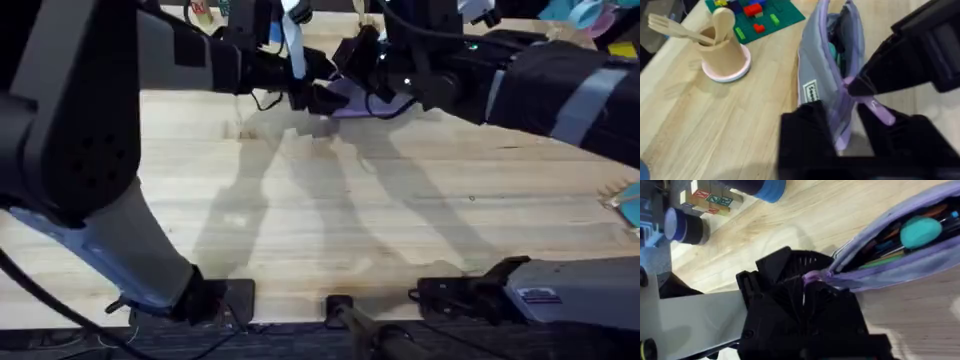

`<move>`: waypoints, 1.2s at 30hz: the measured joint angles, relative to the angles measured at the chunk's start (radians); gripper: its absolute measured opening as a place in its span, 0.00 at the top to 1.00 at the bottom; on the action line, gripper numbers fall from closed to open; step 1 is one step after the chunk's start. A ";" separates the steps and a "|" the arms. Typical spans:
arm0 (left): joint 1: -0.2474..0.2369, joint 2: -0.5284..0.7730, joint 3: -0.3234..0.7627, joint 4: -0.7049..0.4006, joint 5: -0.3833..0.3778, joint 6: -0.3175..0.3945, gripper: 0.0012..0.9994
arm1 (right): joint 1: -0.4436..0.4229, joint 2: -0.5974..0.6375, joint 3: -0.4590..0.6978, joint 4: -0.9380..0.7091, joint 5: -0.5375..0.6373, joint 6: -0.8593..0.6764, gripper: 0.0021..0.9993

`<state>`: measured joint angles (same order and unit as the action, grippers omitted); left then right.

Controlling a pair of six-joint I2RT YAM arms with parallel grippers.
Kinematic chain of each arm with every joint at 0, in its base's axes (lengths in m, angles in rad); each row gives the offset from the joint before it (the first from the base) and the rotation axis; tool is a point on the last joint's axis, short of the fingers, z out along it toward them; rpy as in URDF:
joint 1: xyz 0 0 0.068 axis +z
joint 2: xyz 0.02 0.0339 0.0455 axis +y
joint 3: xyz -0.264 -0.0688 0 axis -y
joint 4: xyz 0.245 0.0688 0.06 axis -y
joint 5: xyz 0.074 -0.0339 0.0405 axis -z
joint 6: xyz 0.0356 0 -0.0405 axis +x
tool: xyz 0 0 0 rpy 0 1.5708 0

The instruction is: Unzip the bag, pick up the pens from the table one at a time and place them inside, then zip the bag closed.

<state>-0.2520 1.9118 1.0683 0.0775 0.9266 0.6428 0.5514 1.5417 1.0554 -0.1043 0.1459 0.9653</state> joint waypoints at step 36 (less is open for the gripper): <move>-0.007 0.002 0.000 0.036 -0.011 -0.005 0.96 | -0.490 0.000 0.000 -0.129 -0.074 -0.031 0.97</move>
<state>-0.2590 1.9141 1.0683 0.1134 0.9157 0.6380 0.0618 1.5417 1.0554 -0.2336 0.0720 0.9340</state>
